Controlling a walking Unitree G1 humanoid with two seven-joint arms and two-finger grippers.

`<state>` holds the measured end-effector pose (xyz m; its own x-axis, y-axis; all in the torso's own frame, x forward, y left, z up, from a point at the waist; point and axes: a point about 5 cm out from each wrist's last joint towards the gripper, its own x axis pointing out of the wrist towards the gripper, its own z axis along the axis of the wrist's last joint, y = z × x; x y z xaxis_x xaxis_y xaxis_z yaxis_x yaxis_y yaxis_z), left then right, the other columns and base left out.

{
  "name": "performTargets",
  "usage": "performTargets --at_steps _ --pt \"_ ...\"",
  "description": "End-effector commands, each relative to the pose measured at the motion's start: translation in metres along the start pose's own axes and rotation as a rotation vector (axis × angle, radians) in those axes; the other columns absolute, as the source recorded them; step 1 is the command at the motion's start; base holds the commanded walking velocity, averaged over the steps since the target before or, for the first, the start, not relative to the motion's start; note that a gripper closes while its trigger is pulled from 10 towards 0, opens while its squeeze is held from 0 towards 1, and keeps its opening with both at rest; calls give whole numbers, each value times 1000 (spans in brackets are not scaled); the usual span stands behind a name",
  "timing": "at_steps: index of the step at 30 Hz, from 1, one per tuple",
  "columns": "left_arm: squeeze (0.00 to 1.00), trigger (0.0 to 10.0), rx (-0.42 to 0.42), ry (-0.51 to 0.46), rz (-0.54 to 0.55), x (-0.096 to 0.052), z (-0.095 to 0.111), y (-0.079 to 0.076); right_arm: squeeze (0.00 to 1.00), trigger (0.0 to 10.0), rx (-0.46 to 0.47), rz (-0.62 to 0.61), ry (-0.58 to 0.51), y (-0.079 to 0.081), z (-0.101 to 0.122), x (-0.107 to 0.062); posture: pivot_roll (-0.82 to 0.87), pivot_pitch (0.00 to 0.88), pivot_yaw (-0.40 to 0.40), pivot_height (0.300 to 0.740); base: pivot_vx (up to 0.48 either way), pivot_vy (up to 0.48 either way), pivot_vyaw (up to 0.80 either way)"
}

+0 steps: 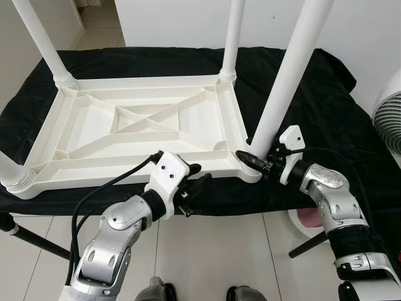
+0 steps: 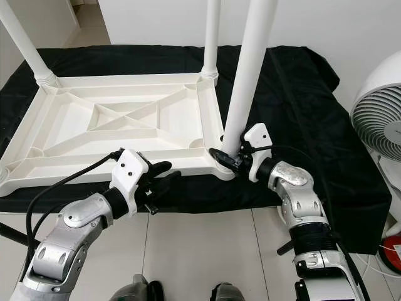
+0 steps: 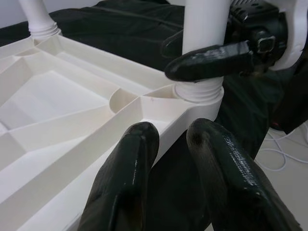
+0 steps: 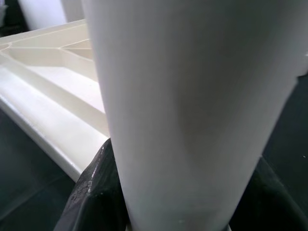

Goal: Building children table

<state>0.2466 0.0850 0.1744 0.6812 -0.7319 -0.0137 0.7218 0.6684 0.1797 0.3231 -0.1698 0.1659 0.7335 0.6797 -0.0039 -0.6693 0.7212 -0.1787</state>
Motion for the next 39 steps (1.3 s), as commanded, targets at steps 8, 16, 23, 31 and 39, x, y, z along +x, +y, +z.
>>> performTargets --at_steps 8,16,23,31,39 --pt "0 10000 9 -9 -34 5 2 0 0 0 42 -220 -34 22 -1 10 -87 68 56 740 0 0 0" --pt "0 10000 10 -22 -29 9 4 1 0 0 106 -463 -9 33 -2 18 -95 78 55 740 0 0 0" --pt "0 10000 5 -28 -27 12 4 0 0 0 119 -698 45 36 -7 23 -94 83 52 740 0 0 0" --pt "0 10000 -4 -36 -9 13 5 1 0 0 146 -794 89 41 -12 26 -88 80 51 740 0 0 0" --pt "0 10000 -2 -42 1 13 7 2 1000 10000 139 -724 16 47 -1 31 -79 71 41 740 0 0 0"
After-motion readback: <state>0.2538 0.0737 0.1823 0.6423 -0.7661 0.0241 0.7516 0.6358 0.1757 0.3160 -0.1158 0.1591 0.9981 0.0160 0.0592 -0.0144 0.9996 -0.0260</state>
